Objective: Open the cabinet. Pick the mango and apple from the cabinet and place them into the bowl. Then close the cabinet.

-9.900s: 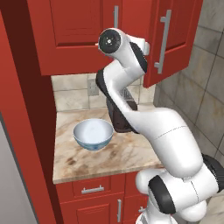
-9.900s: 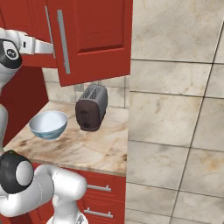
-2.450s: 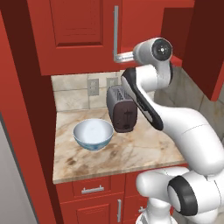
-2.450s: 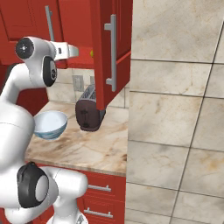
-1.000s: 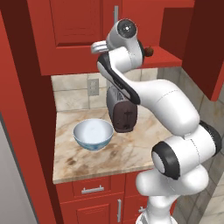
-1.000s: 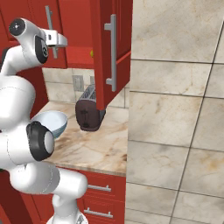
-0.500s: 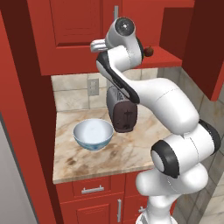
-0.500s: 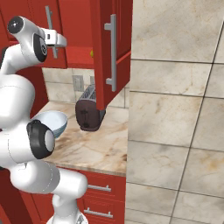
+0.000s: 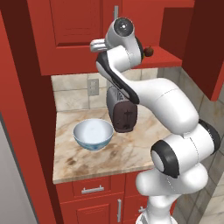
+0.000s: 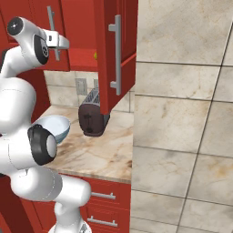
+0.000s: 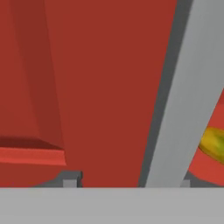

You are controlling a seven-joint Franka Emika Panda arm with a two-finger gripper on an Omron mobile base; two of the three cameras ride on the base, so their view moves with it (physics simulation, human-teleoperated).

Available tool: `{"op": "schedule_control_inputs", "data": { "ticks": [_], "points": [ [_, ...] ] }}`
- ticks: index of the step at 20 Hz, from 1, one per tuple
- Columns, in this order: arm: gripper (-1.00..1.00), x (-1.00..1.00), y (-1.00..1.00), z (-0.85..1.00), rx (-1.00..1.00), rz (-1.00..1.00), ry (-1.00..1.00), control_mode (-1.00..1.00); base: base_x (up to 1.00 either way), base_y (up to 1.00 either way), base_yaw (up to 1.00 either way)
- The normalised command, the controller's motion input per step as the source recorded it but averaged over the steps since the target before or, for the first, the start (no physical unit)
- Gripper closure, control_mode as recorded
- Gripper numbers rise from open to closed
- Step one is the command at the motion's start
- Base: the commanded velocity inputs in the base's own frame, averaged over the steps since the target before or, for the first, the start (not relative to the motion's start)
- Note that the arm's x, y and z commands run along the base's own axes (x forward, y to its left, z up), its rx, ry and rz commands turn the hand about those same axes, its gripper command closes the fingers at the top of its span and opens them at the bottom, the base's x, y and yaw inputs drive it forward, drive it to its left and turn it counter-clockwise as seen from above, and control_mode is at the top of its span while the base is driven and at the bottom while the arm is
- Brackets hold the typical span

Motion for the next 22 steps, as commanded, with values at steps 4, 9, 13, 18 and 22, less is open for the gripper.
{"op": "schedule_control_inputs", "data": {
  "ticks": [4, 9, 13, 18, 22],
  "points": [
    [1.0, 0.21, 0.0, -0.25, 0.0, 0.0, -0.02, -1.0, 0.0, 0.0, 0.0],
    [1.0, 0.02, 0.02, -0.24, 0.0, 0.0, -0.09, -1.0, 0.0, 0.0, 0.0],
    [1.0, -0.01, 0.13, -0.26, 0.0, 0.0, -0.06, -1.0, 0.0, 0.0, 0.0],
    [1.0, -0.05, 0.17, -0.19, 0.0, 0.0, 0.0, -1.0, 0.0, 0.0, 0.0],
    [1.0, -0.52, 0.36, -0.12, 0.0, 0.0, 0.0, -1.0, 0.0, 0.0, 0.0]
  ]
}}
